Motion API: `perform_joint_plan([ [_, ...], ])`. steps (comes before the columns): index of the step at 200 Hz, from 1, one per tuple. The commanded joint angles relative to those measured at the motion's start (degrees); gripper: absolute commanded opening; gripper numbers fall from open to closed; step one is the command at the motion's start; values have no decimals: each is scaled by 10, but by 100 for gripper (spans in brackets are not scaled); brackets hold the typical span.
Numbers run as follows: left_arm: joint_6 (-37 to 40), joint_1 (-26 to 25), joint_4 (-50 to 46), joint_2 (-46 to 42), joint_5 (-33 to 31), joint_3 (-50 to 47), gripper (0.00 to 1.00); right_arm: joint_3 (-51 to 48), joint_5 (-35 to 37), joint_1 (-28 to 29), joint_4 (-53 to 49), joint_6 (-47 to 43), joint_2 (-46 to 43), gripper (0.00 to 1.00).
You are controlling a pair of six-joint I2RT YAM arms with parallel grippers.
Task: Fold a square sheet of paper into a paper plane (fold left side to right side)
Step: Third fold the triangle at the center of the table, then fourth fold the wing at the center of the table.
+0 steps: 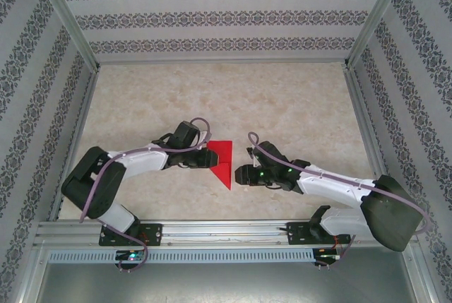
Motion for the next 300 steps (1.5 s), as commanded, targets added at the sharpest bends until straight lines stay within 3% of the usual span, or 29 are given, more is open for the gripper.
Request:
perform_joint_plan([
  [1,16,19,-8,-33,-25,14,33,7,1,-12,68,-48,20,53],
  [57,15,91,-6,-59,-2,-14,38,49,-52,-10,142,-89,122,59],
  [82,1,112,17,-60,25,-36,40,64,-56,-10,160,-91,157,55],
  [107,-11,128,38,-55,47,-49,43,70,-54,-13,169,-88,176,38],
  [130,-12,139,47,-49,59,-50,45,66,-56,-15,168,-87,177,11],
  [144,-14,142,53,-44,66,-50,46,58,-50,-16,169,-85,165,0],
  [266,-49,139,145,57,159,-11,50,-27,-40,-23,220,-53,70,0],
  [300,-55,118,167,97,168,10,41,-32,-43,-23,225,-49,66,0],
])
